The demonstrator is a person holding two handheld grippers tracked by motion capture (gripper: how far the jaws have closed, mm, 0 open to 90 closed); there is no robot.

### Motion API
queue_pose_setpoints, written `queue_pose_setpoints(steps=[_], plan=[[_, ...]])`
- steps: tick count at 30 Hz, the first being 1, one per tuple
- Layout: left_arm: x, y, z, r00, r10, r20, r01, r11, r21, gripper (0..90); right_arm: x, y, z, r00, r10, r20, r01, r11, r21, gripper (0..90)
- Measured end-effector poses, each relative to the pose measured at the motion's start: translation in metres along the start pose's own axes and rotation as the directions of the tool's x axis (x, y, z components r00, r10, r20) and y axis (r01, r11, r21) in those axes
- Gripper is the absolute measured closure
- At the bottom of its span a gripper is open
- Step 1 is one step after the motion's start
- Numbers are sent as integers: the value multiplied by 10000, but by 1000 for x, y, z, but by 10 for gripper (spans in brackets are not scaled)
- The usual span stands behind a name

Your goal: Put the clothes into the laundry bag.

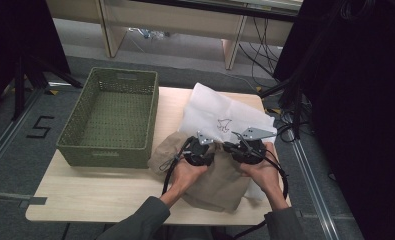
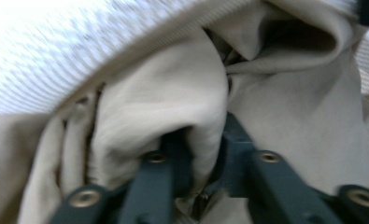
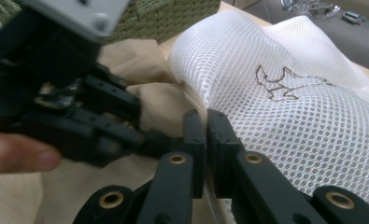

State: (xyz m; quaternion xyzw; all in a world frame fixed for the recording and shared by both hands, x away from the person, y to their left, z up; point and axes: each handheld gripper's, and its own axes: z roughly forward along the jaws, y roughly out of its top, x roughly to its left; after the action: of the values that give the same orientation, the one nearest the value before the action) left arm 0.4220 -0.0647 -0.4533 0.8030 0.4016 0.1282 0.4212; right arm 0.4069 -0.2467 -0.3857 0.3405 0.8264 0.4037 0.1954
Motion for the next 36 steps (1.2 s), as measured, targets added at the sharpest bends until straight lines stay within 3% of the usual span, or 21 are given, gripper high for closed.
queue_pose_setpoints(steps=[6, 11, 15, 17, 19, 20, 23, 26, 29, 32, 36], plan=[[-7, -20, -30, 9989, 112, 463, -138, 9983, 563, 333, 0, -2, 2, 10000, 67, 7, -67, 9999, 76, 880], [-15, -46, -50, 9955, -31, 951, -60, 9954, 956, 221, 0, -2, 3, 10000, -5, -32, 5, 9999, 119, 880], [-24, -63, -41, 9889, 164, 1478, -377, 9891, 1424, 210, 0, -2, 4, 10000, -18, -28, 18, 9999, 135, 879], [-28, -66, -30, 9886, 432, 1444, -642, 9875, 1439, 245, 1, -3, 4, 10000, 15, -24, -15, 9999, 131, 879], [-31, -64, -20, 9841, 1233, 1277, -1386, 9832, 1187, 505, 2, -2, 4, 10000, -8, -16, 9, 9999, 125, 878], [-31, -61, -15, 9849, 1366, 1067, -1478, 9833, 1062, 633, 2, -2, 4, 10000, -9, -20, 10, 9999, 127, 878], [-26, -45, -5, 9941, 666, 862, -728, 9948, 715, 818, 2, -1, 1, 9999, -95, -42, 95, 9999, 67, 879], [-23, -20, -2, 9956, 877, 337, -881, 9961, 104, 855, 4, 2, -2, 9999, -101, -112, 100, 9999, -58, 880], [-17, 9, -3, 9995, 212, 221, -198, 9979, -624, 858, 6, 6, -5, 9999, -130, -89, 128, 9998, -152, 880], [-14, 13, 1, 9991, 394, 173, -384, 9978, -543, 839, 5, 6, -6, 9999, -91, -110, 89, 9997, -210, 880], [-6, -1, 5, 9989, 402, 234, -401, 9992, -41, 755, 1, 0, -3, 9999, 103, -121, -103, 9999, -42, 880]])
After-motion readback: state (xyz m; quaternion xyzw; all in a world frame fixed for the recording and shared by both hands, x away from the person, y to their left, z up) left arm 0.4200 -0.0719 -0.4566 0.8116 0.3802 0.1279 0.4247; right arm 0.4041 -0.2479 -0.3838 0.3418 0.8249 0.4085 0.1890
